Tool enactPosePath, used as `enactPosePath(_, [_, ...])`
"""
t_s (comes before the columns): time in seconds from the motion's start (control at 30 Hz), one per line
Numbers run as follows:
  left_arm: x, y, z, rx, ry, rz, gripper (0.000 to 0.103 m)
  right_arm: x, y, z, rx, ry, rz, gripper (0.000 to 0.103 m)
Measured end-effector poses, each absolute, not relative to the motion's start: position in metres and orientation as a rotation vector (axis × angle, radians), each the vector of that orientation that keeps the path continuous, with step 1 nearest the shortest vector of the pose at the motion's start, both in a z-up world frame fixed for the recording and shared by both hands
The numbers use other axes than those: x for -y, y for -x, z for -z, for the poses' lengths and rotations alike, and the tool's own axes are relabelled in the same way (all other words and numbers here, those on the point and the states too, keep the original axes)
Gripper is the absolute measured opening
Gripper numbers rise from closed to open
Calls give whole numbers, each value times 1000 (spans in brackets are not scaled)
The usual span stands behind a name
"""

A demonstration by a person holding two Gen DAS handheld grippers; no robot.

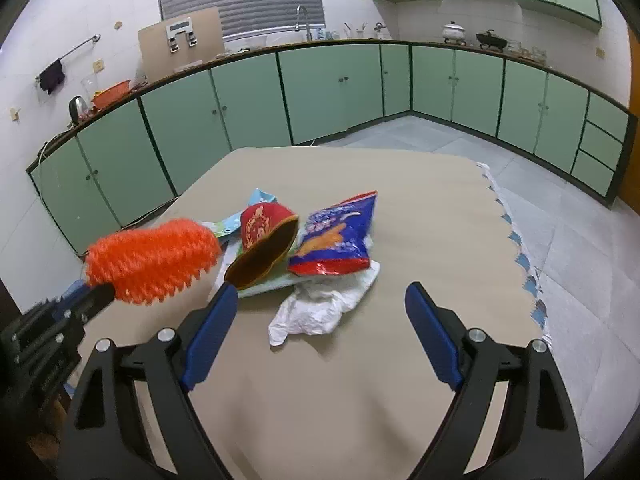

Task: Collect trash
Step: 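Grasp the second orange foam net with the left gripper and lift it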

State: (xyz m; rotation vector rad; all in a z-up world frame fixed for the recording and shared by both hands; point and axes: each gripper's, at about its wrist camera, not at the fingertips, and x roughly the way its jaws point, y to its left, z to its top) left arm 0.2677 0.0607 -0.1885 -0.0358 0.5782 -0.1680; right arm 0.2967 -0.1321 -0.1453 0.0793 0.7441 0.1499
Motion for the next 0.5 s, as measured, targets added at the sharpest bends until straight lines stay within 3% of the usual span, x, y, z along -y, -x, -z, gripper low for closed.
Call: enactPosePath(0.5, [-79, -290, 203, -570, 56, 146, 16, 118, -321, 165, -715, -131, -106, 83])
